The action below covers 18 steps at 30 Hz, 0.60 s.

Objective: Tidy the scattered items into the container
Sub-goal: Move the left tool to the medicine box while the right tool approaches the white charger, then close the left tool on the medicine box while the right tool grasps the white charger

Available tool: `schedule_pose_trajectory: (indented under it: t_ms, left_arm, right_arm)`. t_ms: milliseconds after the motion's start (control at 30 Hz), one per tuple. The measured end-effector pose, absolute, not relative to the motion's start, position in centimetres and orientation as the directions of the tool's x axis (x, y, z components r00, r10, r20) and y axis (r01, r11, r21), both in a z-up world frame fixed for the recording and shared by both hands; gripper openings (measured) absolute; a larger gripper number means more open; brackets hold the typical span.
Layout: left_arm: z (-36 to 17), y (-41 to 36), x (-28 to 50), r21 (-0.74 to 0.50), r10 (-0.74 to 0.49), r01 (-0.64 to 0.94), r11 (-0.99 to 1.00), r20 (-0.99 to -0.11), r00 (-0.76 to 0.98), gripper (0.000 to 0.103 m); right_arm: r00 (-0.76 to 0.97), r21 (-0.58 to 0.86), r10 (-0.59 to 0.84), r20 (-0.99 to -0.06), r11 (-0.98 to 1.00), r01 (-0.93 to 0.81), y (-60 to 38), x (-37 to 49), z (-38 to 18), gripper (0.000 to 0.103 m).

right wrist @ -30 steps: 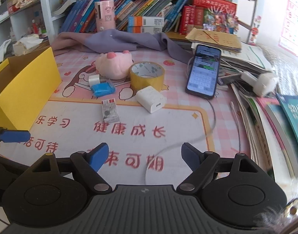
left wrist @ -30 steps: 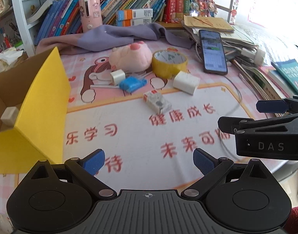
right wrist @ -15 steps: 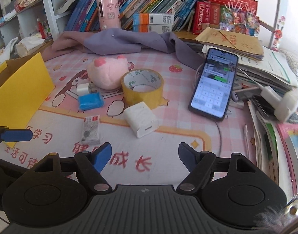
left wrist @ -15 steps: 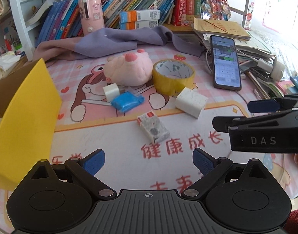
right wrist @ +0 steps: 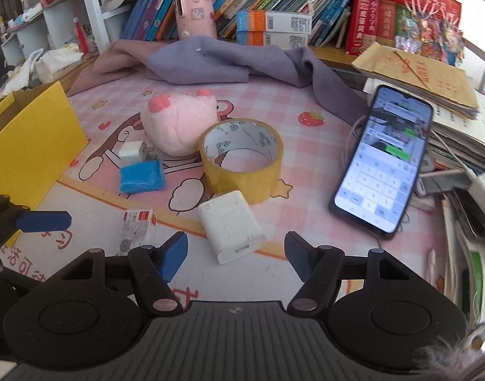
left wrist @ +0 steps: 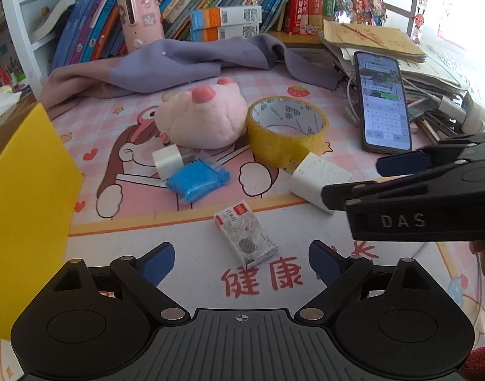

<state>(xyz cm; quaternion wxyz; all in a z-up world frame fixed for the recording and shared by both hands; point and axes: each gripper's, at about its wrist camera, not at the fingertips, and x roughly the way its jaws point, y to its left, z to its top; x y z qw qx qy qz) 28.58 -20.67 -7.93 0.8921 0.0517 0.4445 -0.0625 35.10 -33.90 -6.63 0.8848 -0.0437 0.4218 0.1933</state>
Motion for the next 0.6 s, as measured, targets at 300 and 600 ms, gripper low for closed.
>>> schedule_pose_trajectory:
  t_ms: [300, 600]
  left_arm:
    - [-9.3, -21.3, 30.6, 0.074, -0.014, 0.123, 0.99, -0.8, 0.6, 0.076]
    - [-9.9, -20.2, 31.2, 0.014, -0.02, 0.054, 0.998, -0.811, 0.585, 0.049]
  right_arm:
    - [0.534, 0.057, 0.306, -0.788, 0.9, -0.432, -32.8, 37.6, -7.9, 0.062]
    - [0.504, 0.046, 0.316, -0.804, 0.878, -0.477, -32.1, 38.7, -8.7, 0.062]
